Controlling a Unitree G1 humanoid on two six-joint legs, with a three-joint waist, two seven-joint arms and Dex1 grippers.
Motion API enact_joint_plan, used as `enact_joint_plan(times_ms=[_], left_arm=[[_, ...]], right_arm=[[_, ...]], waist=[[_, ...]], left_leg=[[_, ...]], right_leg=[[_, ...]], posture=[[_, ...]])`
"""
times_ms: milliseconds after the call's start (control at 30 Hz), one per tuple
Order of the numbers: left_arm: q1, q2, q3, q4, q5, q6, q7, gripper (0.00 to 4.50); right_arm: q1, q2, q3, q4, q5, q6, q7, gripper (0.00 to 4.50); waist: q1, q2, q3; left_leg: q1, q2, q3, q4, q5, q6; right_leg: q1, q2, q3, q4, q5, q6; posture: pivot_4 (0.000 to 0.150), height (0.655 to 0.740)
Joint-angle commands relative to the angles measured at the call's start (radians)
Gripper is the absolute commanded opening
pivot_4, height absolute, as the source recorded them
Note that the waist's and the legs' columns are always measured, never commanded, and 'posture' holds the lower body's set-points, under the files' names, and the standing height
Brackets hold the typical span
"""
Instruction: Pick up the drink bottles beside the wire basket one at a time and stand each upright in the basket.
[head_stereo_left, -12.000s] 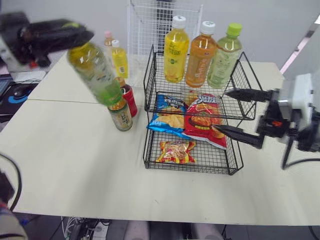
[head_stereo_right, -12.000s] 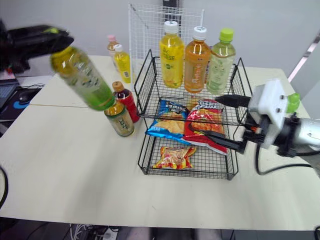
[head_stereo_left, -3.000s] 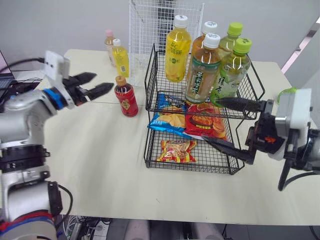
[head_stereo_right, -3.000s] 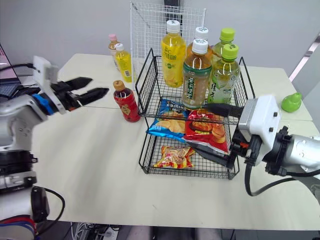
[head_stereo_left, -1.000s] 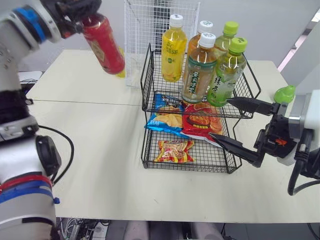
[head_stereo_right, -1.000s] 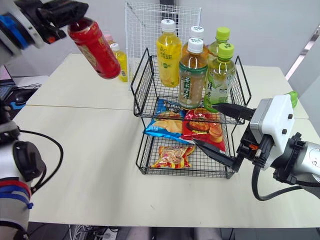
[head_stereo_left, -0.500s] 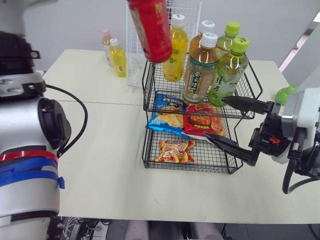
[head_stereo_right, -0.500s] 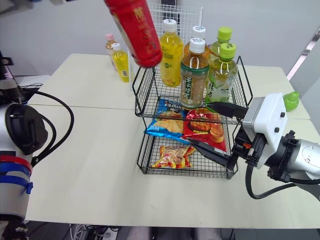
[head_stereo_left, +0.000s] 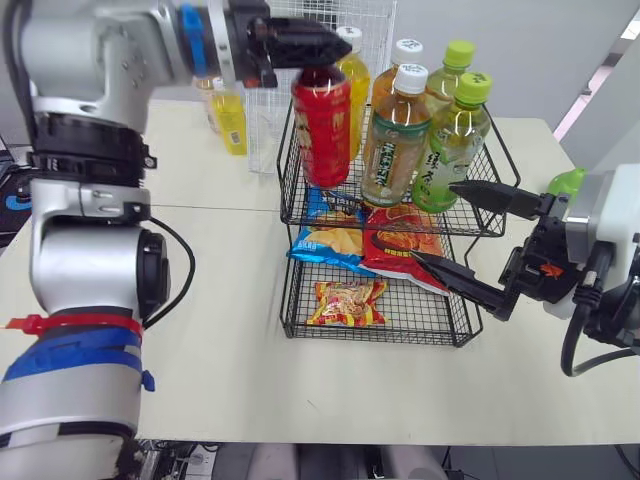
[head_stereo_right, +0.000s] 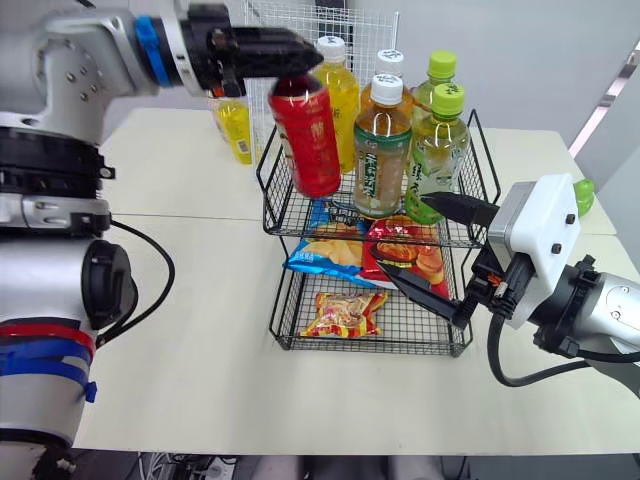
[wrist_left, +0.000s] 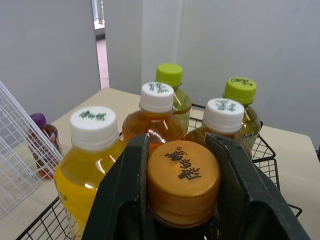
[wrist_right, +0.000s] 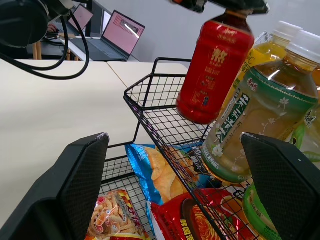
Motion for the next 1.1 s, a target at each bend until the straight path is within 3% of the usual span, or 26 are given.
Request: enact_joint_plan(times_ms=[33,800,1100], left_arm=[[-0.02,-0.009,0.028,-0.02,0.005,-0.055,0.006,1.35],[-0.023,-0.059,-0.019,0.002,0.058,-0.053,-0.05,1.35],[-0.036,-0.029,-0.006,0.003,0.052,-0.06,-0.102,4.16]], right_arm=[[-0.022,-0.016,-0.02,0.0,0.001,-0.01,-0.006,4.5],[-0.029,0.011,-0.036,0.001,-0.048,-0.022,-0.038,4.5],[-0.026,0.008,-0.043,0.002,-0.052,-0.019,-0.036,4.5]], waist=[[0.0,0.0,0.0],[0.0,0.001,0.0],[0.0,0.001,0.0]], left_leg=[[0.0,0.0,0.0,0.0,0.0,0.0],[0.001,0.0,0.0,0.0,0.0,0.0],[0.001,0.0,0.0,0.0,0.0,0.0]], right_leg=[[0.0,0.0,0.0,0.0,0.0,0.0],[0.001,0.0,0.0,0.0,0.0,0.0],[0.001,0.0,0.0,0.0,0.0,0.0]], posture=[[0.15,0.736],[0.15,0.736],[0.15,0.736]])
